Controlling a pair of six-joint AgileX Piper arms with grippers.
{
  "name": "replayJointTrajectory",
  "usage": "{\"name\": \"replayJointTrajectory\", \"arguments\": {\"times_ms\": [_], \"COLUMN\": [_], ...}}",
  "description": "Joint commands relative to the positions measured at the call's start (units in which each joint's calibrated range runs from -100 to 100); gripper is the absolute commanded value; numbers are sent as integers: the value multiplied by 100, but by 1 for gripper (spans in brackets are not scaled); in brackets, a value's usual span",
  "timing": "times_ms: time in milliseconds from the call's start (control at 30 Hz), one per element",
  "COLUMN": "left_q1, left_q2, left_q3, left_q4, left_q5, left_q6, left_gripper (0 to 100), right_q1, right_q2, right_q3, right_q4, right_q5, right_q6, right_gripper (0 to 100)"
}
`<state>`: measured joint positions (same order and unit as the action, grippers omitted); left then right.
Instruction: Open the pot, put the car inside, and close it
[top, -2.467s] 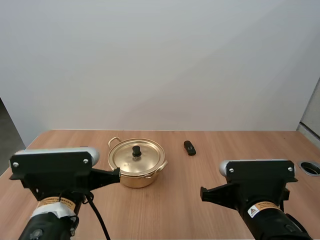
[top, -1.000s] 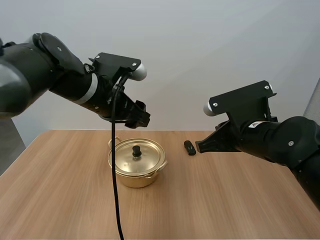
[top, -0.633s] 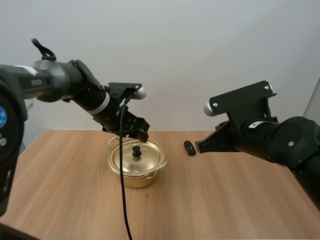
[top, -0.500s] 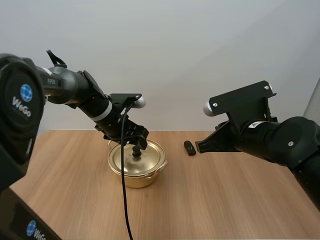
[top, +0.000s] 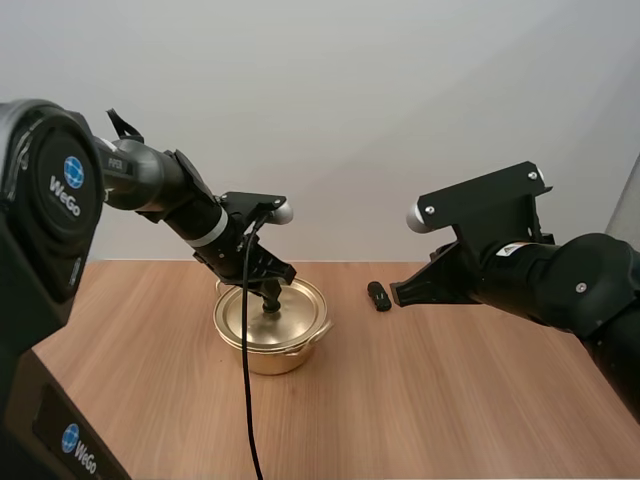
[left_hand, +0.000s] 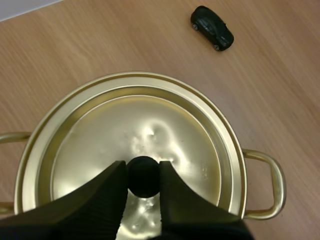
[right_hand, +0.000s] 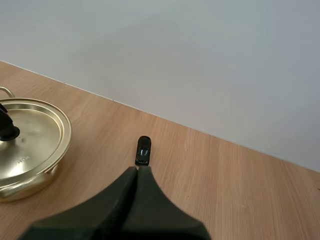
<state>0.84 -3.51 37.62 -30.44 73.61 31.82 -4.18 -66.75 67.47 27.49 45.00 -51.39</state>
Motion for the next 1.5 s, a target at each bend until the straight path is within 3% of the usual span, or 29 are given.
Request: {"name": "replayJointTrajectory", "arguments": {"times_ms": [0,100,133,167,233,300,467,567,700,833,900,967,1033,1200,1467], "left_q1": [0,0,0,0,0,0,0,8,69,267,400,550,681,899,1003], "left_q2": [152,296,333,349,359,347,61,-473,-1660,-2821,-3316,-3764,-4065,-4266,-4266], "left_q3": [7,7,7,7,7,7,-100,-362,-869,-1335,-1525,-1667,-1786,-2034,-2051], "left_q4": [-1,-59,-59,-59,-47,-81,-563,-1095,-1792,-2434,-2613,-2697,-2713,-2722,-2700], "left_q5": [38,134,132,132,132,203,568,911,959,859,576,122,-242,-52,64], "left_q6": [0,32,32,32,32,116,417,622,652,585,559,548,520,422,406], "left_gripper": [40,65,69,67,46,0,0,0,0,0,0,0,0,0,0], "right_q1": [-1,-1,-1,-1,-1,-1,-1,-1,-1,-1,-1,-1,-1,-1,-1], "right_q2": [-2,-2,-2,-2,-2,-2,12,312,1303,2899,3754,4518,5126,6324,6993], "right_q3": [3,3,3,3,3,3,3,59,44,-444,-850,-1317,-1747,-2430,-2982], "right_q4": [7,7,7,7,7,7,186,625,1492,2178,2299,2365,2367,2308,2290], "right_q5": [-4,-4,-4,-16,-25,-70,-108,-150,-17,61,132,200,267,267,162], "right_q6": [-2,-2,-2,-2,-2,-2,-3,-144,-921,-1634,-1634,-1567,-1511,-1458,-1590], "right_gripper": [0,0,0,0,0,0,0,0,0,1,32,69,90,77,81]}}
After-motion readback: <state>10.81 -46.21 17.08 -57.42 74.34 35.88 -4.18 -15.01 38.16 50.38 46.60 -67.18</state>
